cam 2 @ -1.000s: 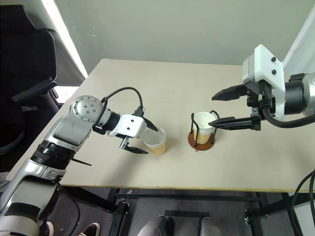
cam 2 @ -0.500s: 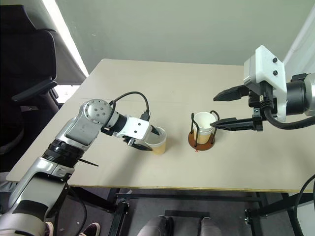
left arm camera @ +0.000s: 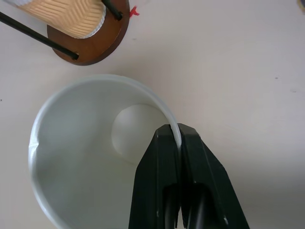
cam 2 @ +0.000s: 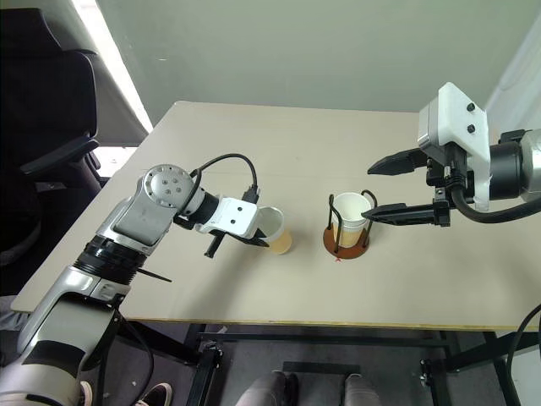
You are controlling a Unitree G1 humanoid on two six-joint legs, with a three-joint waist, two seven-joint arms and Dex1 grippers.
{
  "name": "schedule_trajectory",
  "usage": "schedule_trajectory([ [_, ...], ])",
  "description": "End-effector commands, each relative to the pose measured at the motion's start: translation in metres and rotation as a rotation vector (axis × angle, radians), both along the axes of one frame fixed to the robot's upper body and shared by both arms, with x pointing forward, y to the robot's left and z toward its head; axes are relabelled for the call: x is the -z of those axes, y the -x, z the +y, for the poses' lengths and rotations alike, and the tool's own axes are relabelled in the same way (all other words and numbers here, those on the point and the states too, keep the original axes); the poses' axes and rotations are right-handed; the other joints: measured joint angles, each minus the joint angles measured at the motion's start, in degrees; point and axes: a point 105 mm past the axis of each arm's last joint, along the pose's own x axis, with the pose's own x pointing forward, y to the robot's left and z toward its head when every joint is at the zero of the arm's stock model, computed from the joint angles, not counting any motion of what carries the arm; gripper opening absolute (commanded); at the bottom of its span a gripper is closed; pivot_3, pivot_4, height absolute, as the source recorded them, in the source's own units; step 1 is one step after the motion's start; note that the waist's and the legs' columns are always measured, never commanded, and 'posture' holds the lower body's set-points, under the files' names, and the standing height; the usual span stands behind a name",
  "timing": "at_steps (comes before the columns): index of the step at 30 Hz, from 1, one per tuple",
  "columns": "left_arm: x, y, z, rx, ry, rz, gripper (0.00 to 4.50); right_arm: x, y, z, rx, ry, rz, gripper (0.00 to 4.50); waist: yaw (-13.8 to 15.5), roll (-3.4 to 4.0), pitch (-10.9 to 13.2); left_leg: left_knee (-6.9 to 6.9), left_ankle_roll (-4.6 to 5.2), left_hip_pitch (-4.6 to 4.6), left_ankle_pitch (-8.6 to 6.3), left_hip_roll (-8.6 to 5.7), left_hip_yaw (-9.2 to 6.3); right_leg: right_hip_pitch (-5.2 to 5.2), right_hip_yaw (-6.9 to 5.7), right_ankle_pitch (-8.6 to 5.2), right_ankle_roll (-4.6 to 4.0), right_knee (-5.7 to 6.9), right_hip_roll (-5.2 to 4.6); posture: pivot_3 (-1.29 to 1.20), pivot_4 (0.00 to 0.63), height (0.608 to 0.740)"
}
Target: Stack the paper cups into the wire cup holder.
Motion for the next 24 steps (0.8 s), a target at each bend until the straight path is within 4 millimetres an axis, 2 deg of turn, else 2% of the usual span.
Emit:
schedule_trajectory([
  [1,-0.032,0.0,-0.002,0.008,0.058,-0.035,0.01,-0.004,0.0,-0.003,0.005,-0.001,-0.026,3.35,0.1,0.0,0.0,0.0,0.0,-0.02,0.0,0.0,0.0,0.0,0.0,0.0,0.01,0.0,0.0,0.0,0.15,0.74],
  [5,-0.059,0.001,-0.006,0.0,0.143,0.022,0.01,0.005,-0.01,-0.011,0.026,0.027,-0.009,3.35,0.1,0.0,0.0,0.04,0.01,-0.01,-0.01,-0.01,-0.01,0.04,0.0,0.01,0.02,-0.03,-0.01,0.0,0.15,0.74],
  [9,-0.098,0.003,-0.019,0.022,0.274,0.051,0.01,0.009,-0.021,-0.018,0.054,0.036,-0.018,3.35,0.1,0.0,0.0,0.06,0.01,-0.02,-0.01,-0.02,0.01,0.05,0.0,0.07,0.07,-0.03,-0.03,0.0,0.15,0.74],
  [13,-0.133,0.004,-0.034,0.054,0.39,0.08,0.01,0.014,-0.022,-0.017,0.055,0.028,-0.024,3.35,0.1,0.0,0.0,0.05,0.03,-0.05,-0.02,-0.02,0.0,0.07,0.0,0.07,0.11,-0.08,-0.04,0.0,0.15,0.74],
  [16,-0.151,0.004,-0.043,0.082,0.432,0.087,0.01,0.016,-0.022,-0.015,0.055,0.022,-0.029,3.35,0.0,0.0,0.0,0.04,0.08,-0.06,-0.04,-0.02,0.03,0.06,0.0,0.05,0.15,-0.13,-0.04,0.0,0.15,0.74],
  [19,-0.159,0.005,-0.054,0.115,0.44,0.092,0.01,0.02,-0.022,-0.016,0.063,0.022,-0.035,3.35,0.1,0.0,0.0,0.04,0.18,-0.04,-0.07,-0.01,0.04,0.06,0.0,-0.01,0.27,-0.13,-0.04,0.0,0.15,0.74],
  [24,-0.154,0.0,-0.068,0.138,0.416,0.111,0.01,0.023,-0.023,-0.019,0.089,0.025,-0.049,3.35,0.2,0.0,0.0,0.14,0.41,-0.07,-0.17,-0.02,0.05,0.1,0.03,-0.14,0.47,-0.13,-0.06,0.0,0.15,0.74],
])
